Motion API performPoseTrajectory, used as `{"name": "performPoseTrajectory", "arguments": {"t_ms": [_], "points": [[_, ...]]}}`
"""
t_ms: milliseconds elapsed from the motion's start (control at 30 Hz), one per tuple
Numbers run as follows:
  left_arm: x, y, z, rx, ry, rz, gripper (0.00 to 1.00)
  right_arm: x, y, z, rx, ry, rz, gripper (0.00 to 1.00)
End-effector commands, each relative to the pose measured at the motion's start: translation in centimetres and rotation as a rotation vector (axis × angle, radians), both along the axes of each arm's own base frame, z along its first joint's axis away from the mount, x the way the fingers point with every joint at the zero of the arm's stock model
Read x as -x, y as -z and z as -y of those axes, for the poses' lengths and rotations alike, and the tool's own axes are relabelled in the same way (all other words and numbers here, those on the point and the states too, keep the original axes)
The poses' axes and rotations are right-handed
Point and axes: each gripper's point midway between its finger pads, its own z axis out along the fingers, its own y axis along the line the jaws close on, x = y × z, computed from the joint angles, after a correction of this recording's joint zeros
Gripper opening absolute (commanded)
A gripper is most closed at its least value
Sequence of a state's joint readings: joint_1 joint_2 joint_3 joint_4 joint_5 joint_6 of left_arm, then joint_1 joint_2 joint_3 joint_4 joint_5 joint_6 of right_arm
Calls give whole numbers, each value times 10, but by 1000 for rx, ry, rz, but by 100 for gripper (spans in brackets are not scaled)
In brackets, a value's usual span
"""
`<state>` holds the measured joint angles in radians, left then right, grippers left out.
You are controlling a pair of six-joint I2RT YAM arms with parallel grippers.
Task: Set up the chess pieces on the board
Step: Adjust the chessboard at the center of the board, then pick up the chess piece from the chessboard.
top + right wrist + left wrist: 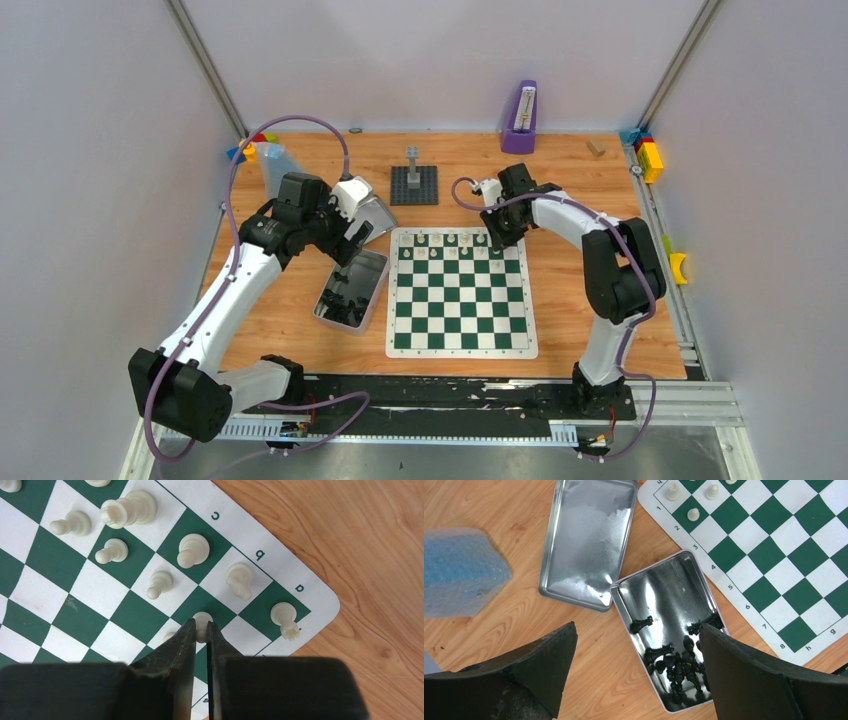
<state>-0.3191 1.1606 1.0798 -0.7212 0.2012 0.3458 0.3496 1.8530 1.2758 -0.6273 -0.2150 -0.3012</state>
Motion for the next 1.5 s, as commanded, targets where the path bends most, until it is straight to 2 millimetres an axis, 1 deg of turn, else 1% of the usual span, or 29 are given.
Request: {"name": "performPoseTrajectory", "arguments": {"t_ms": [0, 100, 167, 367, 467, 600, 700, 800, 967, 1133, 1467], "points": [[-4, -5, 2, 18, 2, 21, 100, -10, 4, 1, 4, -1, 28, 12], [-4, -4, 2, 19, 2, 17, 100, -12, 5, 1, 8, 1, 28, 17], [-4, -4, 2, 17, 1, 17, 100, -12, 5, 1, 8, 4, 29, 23], [-3, -4, 1, 15, 0, 20, 100, -12, -9, 0, -10, 17, 57, 48], [-4, -5, 1, 15, -3, 22, 100, -9, -17, 1, -18, 21, 70, 52], [-3, -5, 1, 14, -4, 23, 100, -2, -25, 1, -32, 22, 72, 52], [-3, -7, 0, 15, -5, 25, 100, 8, -26, 0, -54, 20, 52, 51], [-3, -6, 1, 16, -4, 24, 100, 18, -20, -1, -60, 17, 19, 50], [-3, -7, 2, 21, -5, 23, 100, 28, -7, -2, -68, 12, -29, 47], [-4, -7, 2, 25, -7, 23, 100, 30, 2, -5, -72, 7, -54, 44], [-4, -4, 1, 19, -8, 21, 100, 28, 8, -9, -70, -2, -69, 34]]}}
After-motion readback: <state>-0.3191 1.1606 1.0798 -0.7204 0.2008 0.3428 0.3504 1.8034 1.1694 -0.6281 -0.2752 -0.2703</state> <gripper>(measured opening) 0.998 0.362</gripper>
